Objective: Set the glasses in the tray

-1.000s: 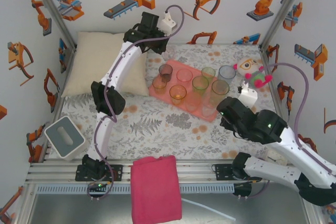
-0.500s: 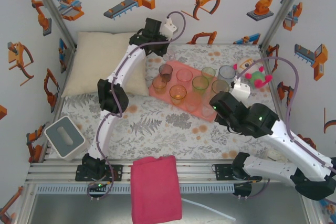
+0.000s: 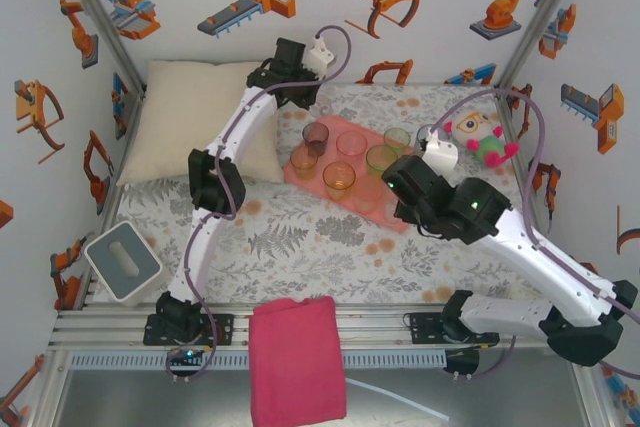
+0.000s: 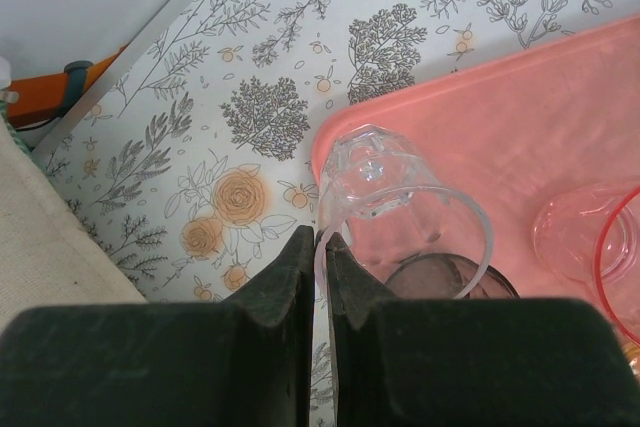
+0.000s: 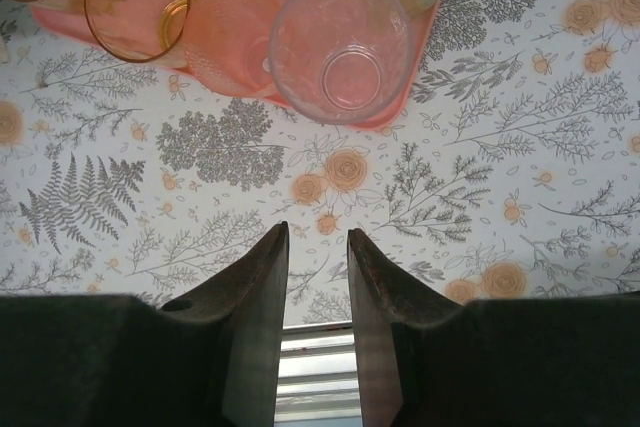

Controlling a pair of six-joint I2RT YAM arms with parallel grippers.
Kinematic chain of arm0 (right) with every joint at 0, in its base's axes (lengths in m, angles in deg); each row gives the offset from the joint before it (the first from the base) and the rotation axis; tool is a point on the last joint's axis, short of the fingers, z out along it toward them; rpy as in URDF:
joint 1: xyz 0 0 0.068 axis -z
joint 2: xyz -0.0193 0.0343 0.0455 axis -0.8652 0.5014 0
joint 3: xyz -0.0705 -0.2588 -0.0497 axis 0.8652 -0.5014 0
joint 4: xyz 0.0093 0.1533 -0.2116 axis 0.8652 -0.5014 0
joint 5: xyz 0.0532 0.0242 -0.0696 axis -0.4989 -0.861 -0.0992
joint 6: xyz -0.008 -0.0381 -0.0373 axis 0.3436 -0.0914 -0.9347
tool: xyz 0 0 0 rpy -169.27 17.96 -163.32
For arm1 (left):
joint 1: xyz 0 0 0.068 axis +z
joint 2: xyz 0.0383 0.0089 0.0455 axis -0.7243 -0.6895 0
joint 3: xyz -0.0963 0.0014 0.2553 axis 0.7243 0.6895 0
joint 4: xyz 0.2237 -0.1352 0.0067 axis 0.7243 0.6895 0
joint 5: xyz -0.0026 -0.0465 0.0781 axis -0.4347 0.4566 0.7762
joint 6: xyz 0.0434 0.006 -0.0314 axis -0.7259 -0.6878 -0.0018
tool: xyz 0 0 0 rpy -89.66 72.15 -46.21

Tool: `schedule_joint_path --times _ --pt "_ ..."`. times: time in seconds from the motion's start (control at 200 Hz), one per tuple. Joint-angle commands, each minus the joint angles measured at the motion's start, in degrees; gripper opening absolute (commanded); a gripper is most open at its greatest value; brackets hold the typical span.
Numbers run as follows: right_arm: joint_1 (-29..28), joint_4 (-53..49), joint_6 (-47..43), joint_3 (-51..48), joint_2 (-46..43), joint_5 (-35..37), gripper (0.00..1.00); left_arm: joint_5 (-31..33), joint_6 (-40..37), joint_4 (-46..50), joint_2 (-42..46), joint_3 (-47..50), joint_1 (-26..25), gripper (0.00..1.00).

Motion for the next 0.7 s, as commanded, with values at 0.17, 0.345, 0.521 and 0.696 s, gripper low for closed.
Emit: schedule_joint_path --times 0.17,0.345,0.521,0.696 --pt "1.33 2.18 -1.51 0.65 0.45 -0.73 0.32 -2.08 -1.69 -2.24 -2.32 -1.09 0.43 0.14" --pt "1.72 3.05 -1.61 -0.27 0.54 -1.60 0.32 -2.07 -2.28 -2.18 -3.19 -1.18 0.40 0.14" --pt "2.04 3.66 -1.76 -0.88 0.45 -1.97 0.32 -2.02 -2.59 -2.19 -3.92 -1.13 0.51 0.15" --pt "2.37 4.15 -1.76 -1.41 0.59 -2.50 0.32 -2.48 -3.03 -2.01 -4.32 -1.15 0.52 0.15"
